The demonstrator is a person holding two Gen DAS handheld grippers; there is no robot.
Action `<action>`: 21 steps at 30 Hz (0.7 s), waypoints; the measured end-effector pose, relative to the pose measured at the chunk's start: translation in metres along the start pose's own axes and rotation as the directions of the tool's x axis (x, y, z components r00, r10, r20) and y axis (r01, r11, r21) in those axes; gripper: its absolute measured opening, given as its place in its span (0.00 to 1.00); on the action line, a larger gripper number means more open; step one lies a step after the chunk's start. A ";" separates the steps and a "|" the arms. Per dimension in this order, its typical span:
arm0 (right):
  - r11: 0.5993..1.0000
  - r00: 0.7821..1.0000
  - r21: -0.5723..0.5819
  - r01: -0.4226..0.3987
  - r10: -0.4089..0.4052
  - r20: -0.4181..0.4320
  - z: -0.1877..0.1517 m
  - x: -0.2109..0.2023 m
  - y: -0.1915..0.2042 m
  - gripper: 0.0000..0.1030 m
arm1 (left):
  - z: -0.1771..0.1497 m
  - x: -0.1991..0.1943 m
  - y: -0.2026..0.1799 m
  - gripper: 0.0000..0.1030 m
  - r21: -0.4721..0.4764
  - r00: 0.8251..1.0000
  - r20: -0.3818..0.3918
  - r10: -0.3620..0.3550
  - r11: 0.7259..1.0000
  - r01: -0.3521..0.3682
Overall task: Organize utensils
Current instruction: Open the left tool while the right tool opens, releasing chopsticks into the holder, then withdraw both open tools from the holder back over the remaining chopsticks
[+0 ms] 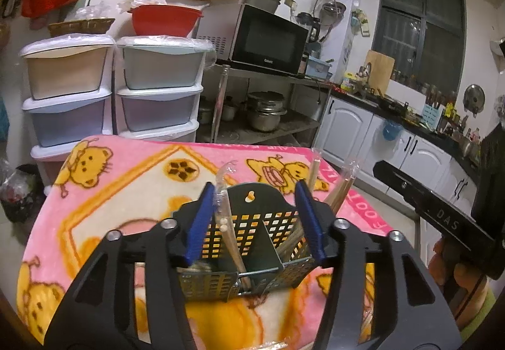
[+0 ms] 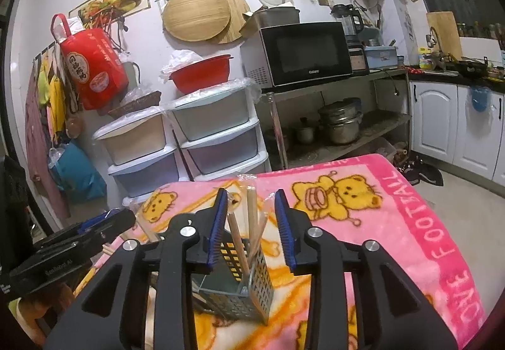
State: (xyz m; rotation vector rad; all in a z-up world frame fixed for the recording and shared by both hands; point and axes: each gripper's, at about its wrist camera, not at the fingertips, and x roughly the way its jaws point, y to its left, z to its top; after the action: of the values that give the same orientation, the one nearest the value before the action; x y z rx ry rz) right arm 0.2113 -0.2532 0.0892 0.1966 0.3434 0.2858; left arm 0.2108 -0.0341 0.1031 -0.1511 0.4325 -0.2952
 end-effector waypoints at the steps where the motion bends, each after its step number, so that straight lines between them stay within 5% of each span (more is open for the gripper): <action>1: 1.000 1.000 0.001 0.003 -0.003 0.000 0.000 -0.002 0.000 0.33 | 0.000 -0.002 0.001 0.50 -0.005 1.000 0.003 0.001 1.000 0.000; 13: 1.000 1.000 -0.004 0.009 -0.009 0.006 -0.004 -0.019 -0.001 0.54 | -0.002 -0.021 0.007 0.88 -0.037 1.000 0.028 -0.009 0.999 0.010; 21: 1.000 1.000 0.006 0.014 -0.014 0.005 -0.009 -0.031 -0.002 0.60 | -0.004 -0.039 0.014 0.90 -0.063 0.999 0.050 -0.002 0.998 0.006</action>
State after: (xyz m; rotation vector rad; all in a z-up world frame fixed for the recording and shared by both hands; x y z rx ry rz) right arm 0.1806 -0.2636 0.0893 0.2006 0.3407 0.2705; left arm 0.1790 -0.0089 0.1114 -0.2202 0.3923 -0.2813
